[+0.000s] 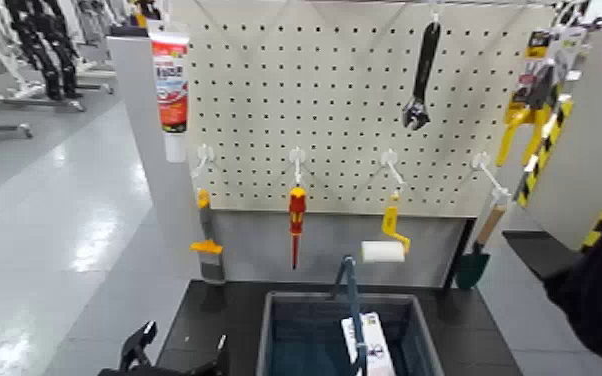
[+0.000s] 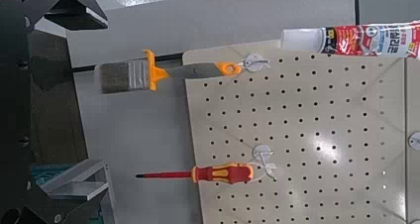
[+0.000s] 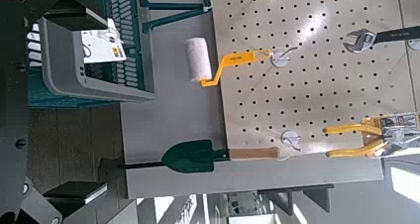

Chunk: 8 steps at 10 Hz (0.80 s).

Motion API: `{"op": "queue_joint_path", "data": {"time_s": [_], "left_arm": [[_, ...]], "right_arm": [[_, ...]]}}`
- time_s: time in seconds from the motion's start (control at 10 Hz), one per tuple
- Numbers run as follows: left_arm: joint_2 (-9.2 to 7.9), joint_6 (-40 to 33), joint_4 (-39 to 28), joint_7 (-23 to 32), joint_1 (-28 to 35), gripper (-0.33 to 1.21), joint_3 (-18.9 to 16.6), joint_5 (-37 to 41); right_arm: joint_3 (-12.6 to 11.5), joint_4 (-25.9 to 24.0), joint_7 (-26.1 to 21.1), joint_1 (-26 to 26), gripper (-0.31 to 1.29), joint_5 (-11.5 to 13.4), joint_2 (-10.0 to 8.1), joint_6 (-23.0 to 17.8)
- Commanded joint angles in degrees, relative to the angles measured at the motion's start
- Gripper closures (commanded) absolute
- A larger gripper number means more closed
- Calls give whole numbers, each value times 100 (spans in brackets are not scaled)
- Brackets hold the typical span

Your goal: Put the red glue tube into the crate.

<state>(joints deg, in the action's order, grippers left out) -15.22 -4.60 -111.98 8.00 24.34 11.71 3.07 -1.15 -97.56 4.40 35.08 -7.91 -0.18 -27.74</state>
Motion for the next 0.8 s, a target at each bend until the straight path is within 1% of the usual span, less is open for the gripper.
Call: {"op": "queue_joint_path", "data": {"time_s": [0.1,0.2,0.5,0.8], "left_arm": [[1,20,-17,-9,1,14,-2,0],[-8,38,-17,-18,1,9,-11,0],[1,91,-17,-27,-34,5,16,9],[10,135,0,-53,-96,5,-2,18]], "right_arm": [[10,0,0,-1,15,0,817,14],[10,-9,0,-1,14,0,817,23],[1,-9,-9,-10,11,0,826,23],[19,0,-97,-1,8,0,835,14]]}}
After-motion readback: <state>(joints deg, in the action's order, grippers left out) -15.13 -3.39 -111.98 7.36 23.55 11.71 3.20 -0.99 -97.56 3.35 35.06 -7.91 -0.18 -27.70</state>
